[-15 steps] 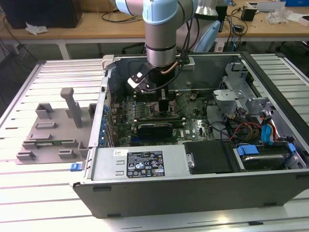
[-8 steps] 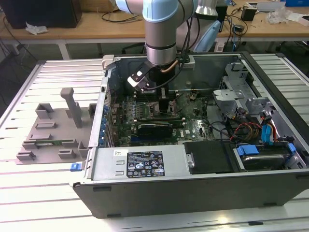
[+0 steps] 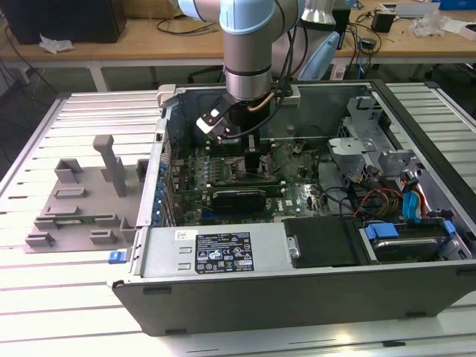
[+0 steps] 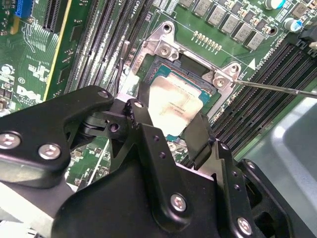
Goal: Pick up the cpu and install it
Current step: 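Place the cpu into insertion slot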
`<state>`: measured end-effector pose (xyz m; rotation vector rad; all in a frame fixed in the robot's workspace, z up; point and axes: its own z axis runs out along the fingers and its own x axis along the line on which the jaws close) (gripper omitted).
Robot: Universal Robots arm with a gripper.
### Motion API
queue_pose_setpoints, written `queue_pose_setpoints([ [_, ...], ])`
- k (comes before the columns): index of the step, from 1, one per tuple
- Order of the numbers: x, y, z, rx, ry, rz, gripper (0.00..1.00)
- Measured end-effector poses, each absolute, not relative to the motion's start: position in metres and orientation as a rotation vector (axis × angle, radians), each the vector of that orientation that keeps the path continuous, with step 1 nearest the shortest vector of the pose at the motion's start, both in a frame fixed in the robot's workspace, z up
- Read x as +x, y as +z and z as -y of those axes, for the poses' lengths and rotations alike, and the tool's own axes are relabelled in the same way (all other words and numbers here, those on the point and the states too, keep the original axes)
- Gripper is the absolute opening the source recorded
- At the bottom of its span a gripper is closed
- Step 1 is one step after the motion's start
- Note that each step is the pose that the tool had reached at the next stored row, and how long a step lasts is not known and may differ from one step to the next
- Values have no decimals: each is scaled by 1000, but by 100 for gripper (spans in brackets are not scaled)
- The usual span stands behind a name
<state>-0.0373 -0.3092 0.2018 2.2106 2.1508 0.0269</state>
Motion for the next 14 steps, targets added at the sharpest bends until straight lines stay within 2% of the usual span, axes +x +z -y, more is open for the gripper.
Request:
queue_pose_setpoints([
  [14, -37, 204, 309, 2143, 16, -2225, 53],
])
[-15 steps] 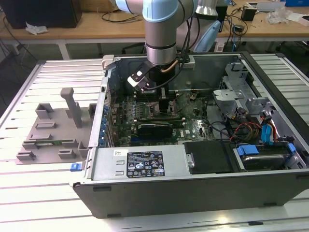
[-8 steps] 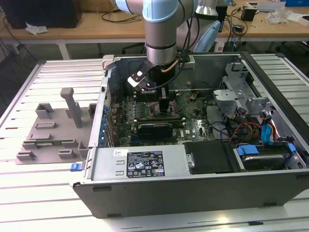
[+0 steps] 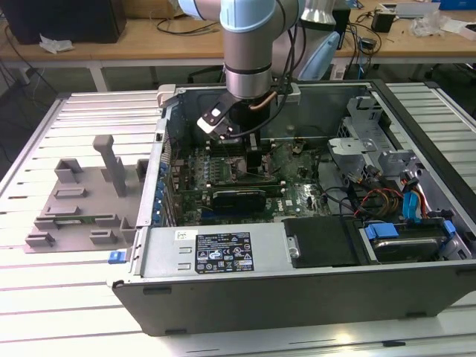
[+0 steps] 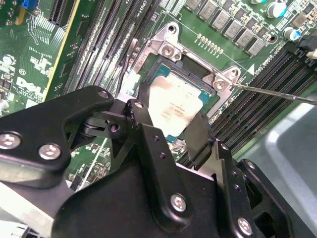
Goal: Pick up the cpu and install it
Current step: 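Place the cpu into insertion slot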
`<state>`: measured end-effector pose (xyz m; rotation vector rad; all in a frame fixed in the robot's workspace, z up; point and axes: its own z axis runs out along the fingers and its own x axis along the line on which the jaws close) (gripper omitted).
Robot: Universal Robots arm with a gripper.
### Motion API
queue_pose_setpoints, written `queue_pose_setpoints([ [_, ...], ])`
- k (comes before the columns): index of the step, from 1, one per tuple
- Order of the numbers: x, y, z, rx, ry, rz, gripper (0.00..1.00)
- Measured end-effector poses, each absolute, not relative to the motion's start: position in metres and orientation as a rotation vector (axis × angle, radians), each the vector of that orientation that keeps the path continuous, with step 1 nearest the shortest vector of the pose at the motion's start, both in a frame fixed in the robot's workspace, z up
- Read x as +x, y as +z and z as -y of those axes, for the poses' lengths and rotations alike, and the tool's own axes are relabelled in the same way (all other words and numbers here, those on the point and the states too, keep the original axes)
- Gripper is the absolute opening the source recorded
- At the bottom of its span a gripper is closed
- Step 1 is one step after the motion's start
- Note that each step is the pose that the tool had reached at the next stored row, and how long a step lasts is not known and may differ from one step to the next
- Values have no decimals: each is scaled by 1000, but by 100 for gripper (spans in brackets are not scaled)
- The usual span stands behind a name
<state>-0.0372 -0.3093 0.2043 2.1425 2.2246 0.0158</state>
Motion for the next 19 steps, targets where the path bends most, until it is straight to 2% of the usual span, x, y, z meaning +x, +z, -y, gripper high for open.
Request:
queue_pose_setpoints([
  [19, -38, 201, 309, 2130, 12, -2240, 53],
])
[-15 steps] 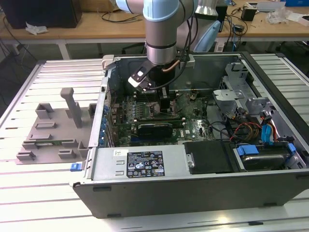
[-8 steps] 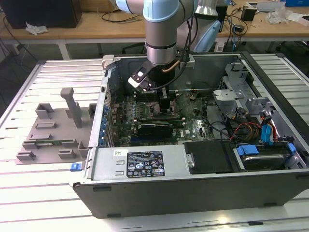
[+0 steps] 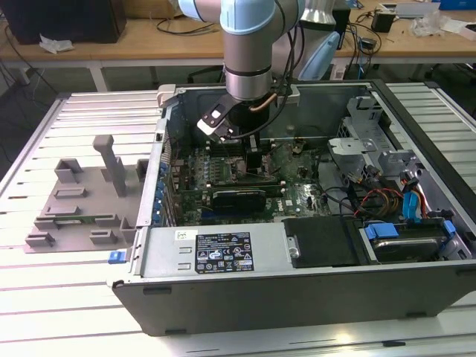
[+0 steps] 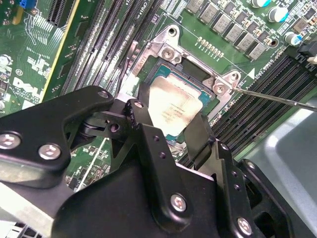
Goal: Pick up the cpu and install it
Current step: 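Place the cpu into insertion slot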
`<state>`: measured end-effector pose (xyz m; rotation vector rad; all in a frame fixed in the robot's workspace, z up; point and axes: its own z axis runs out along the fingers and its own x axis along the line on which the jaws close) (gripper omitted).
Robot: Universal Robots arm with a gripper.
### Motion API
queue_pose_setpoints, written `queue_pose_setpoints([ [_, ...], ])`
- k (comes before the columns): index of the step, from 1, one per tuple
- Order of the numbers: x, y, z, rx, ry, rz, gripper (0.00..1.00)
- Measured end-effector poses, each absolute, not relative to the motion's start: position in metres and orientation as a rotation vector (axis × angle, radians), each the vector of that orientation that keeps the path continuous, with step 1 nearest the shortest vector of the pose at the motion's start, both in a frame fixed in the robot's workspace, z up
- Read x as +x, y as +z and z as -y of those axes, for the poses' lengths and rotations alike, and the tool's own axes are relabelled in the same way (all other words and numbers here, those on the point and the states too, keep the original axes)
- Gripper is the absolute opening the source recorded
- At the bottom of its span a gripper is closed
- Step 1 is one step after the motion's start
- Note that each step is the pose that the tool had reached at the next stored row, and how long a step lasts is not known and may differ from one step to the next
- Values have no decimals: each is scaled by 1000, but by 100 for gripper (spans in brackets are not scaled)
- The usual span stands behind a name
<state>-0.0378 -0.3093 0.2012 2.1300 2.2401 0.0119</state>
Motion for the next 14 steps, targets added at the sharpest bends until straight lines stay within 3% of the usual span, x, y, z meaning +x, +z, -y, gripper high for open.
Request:
queue_pose_setpoints([
  [7, -38, 201, 309, 2130, 12, -2240, 53],
  [9, -38, 201, 309, 2130, 12, -2240, 60],
  [14, -38, 207, 309, 2130, 12, -2240, 60],
])
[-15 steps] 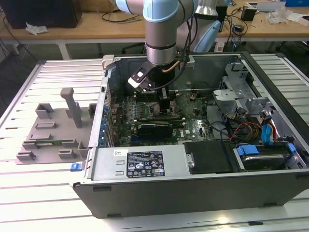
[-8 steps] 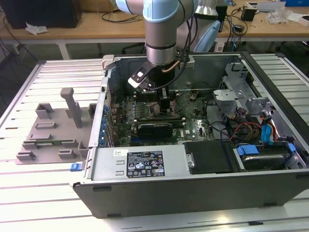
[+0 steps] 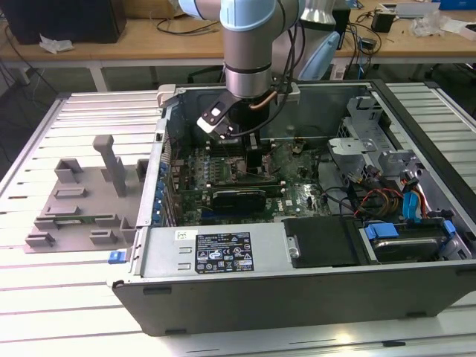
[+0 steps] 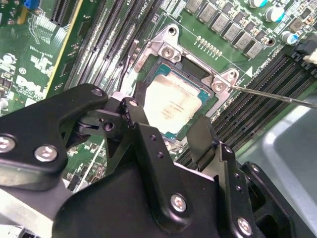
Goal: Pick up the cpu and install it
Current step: 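Place the cpu into insertion slot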
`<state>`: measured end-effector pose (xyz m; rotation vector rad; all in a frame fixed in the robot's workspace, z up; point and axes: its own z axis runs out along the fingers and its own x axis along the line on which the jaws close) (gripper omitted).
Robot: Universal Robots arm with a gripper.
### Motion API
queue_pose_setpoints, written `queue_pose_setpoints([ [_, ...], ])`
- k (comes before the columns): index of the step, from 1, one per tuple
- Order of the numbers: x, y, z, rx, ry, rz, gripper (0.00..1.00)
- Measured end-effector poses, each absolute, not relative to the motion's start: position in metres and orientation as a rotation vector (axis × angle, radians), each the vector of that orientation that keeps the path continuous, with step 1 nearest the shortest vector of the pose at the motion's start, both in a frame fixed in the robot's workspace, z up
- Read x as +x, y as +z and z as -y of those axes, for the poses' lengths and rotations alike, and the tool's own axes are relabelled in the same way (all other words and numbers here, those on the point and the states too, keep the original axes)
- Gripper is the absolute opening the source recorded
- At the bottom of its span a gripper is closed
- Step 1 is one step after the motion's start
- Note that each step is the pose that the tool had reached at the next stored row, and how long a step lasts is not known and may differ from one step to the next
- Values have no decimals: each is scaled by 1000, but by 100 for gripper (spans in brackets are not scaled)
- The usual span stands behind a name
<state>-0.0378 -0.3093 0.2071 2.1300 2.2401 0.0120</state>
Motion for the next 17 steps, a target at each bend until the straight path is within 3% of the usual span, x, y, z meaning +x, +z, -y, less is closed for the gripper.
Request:
queue_pose_setpoints([
  [4, -38, 207, 309, 2130, 12, -2240, 59],
  [6, -38, 207, 309, 2130, 12, -2240, 46],
  [7, -38, 207, 309, 2130, 12, -2240, 46],
  [8, -38, 207, 309, 2130, 12, -2240, 34],
  [12, -38, 208, 309, 2130, 12, -2240, 11],
  [17, -38, 208, 309, 2130, 12, -2240, 11],
])
